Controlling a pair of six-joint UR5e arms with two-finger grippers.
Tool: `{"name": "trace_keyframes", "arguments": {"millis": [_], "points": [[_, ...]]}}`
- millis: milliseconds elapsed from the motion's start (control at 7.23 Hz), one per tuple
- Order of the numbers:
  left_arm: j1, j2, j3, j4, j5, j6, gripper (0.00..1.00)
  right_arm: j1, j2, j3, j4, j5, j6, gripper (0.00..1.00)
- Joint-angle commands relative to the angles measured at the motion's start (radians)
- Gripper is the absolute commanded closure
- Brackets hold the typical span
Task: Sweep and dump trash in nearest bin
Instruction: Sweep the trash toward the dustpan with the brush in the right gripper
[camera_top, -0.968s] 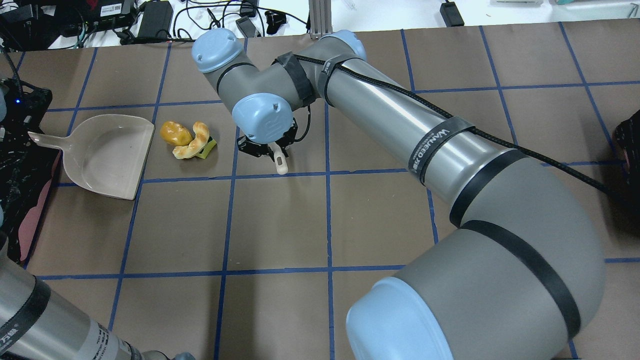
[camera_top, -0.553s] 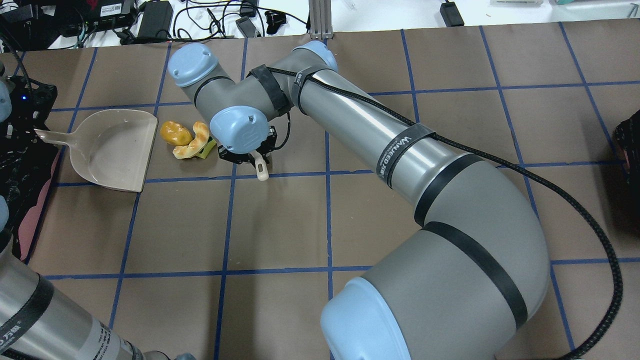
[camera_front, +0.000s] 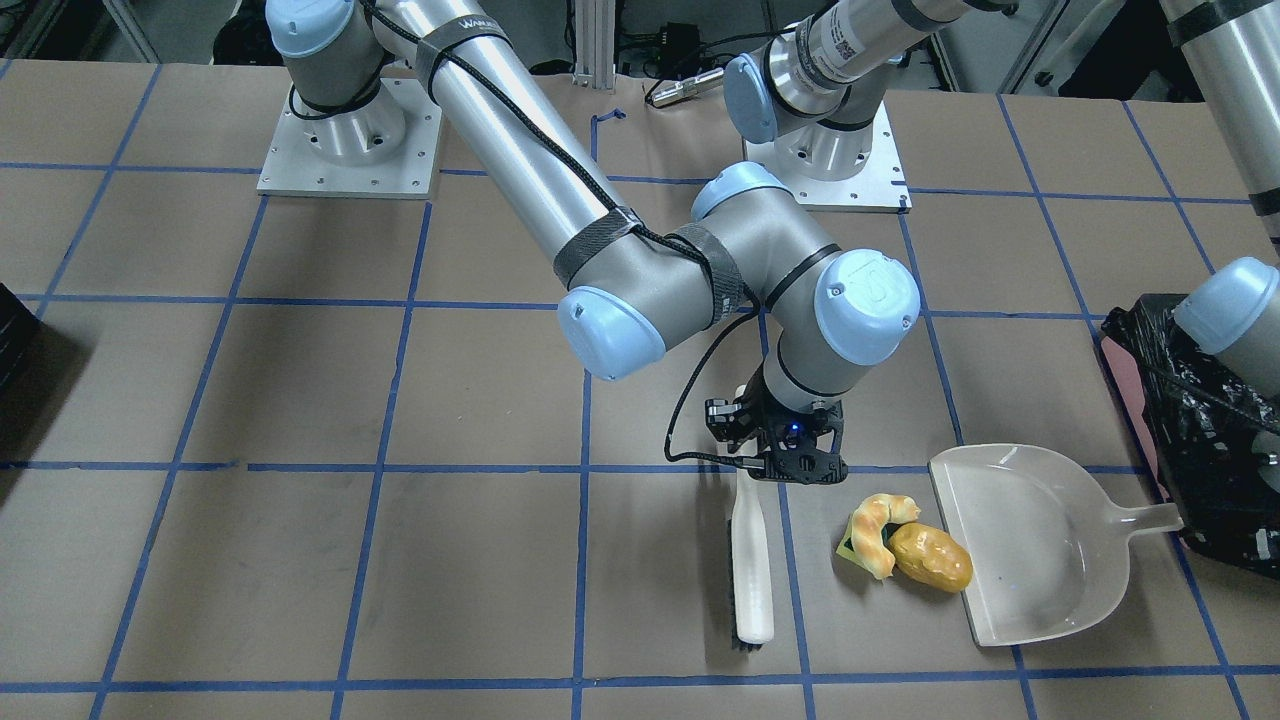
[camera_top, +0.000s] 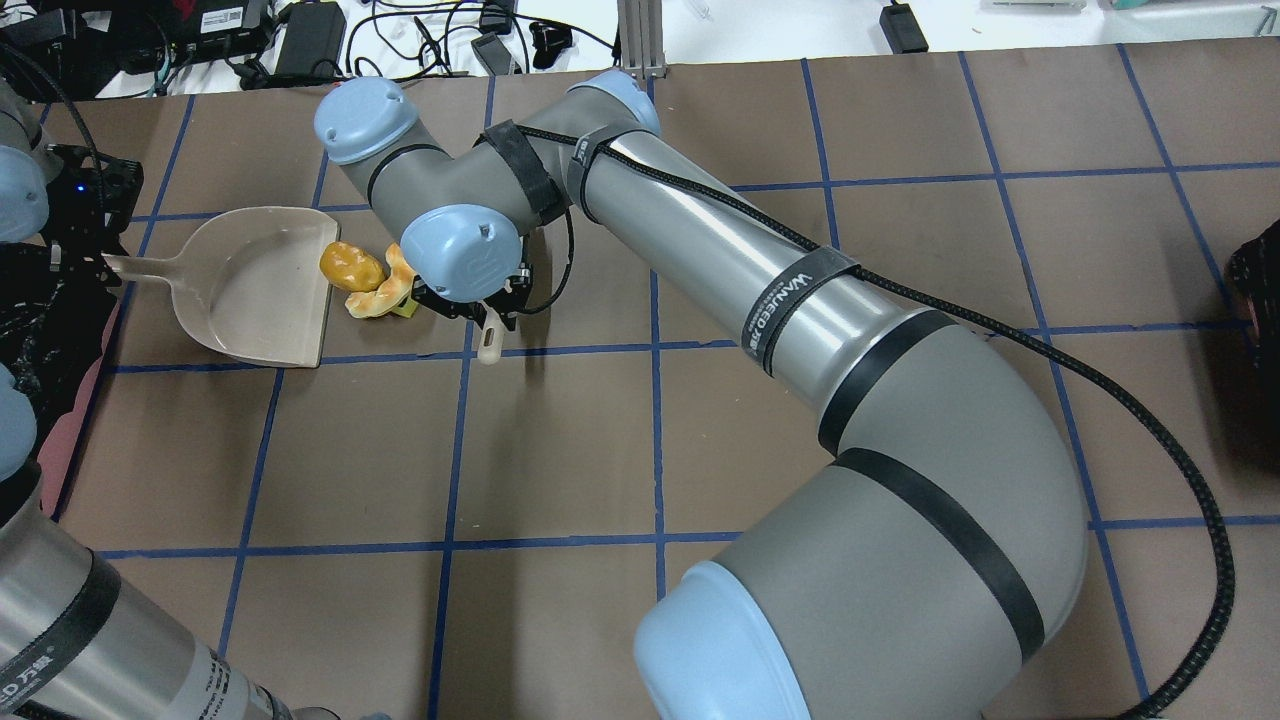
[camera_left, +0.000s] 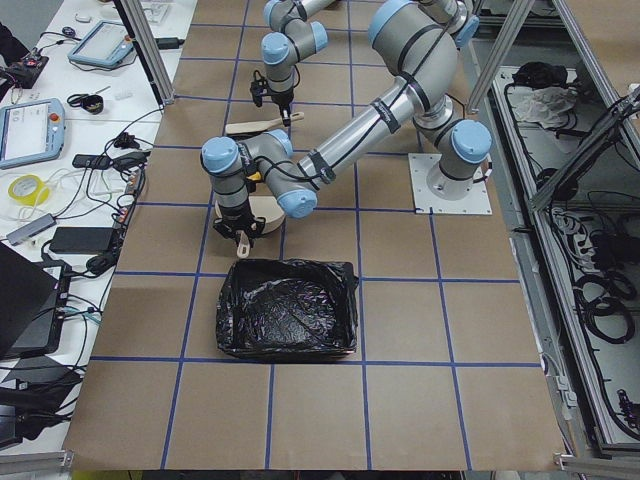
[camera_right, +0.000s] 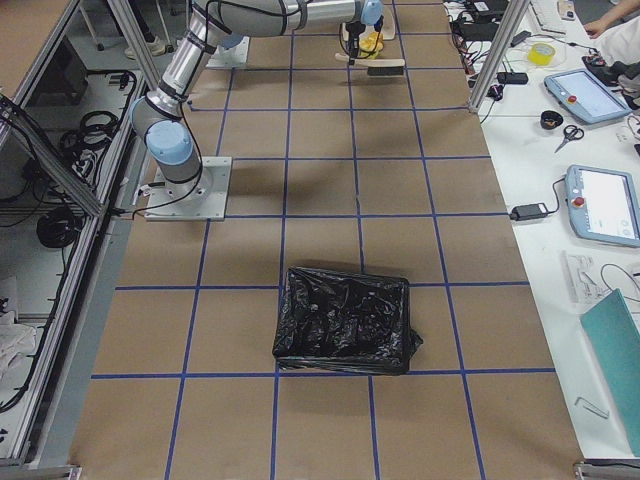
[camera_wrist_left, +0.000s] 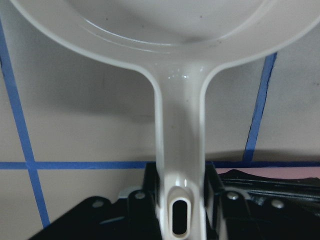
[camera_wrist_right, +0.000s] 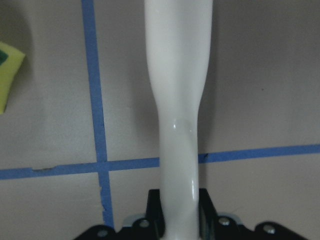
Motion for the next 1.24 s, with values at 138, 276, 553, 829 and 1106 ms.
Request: {"name": "trace_keyframes", "arguments": {"millis": [138, 276, 553, 829, 1106], "points": [[-0.004, -0.002, -0.005, -0.002, -0.001, -0.012, 1.0, 0.021, 0.0, -0.003, -0.015, 0.096, 0.267, 1.0], [-0.004, -0.002, -0.006, 0.0, -0.001, -0.012, 1.0, 0.039, 0.004, -0.003, -0.047, 0.099, 0.299, 1.0], [-0.006, -0.002, -0.006, -0.002, -0.001, -0.014, 1.0, 0.063, 0.009, -0.009, -0.063, 0.108, 0.313, 1.0], [-0.006, -0.002, -0.006, -0.002, -0.001, -0.012, 1.0, 0.092, 0.041, -0.048, -0.066, 0.113, 0.345, 1.0], [-0.006, -0.004, -0.006, -0.002, -0.001, -0.014, 1.0, 0.109, 0.087, -0.095, -0.071, 0.112, 0.354, 1.0]]}}
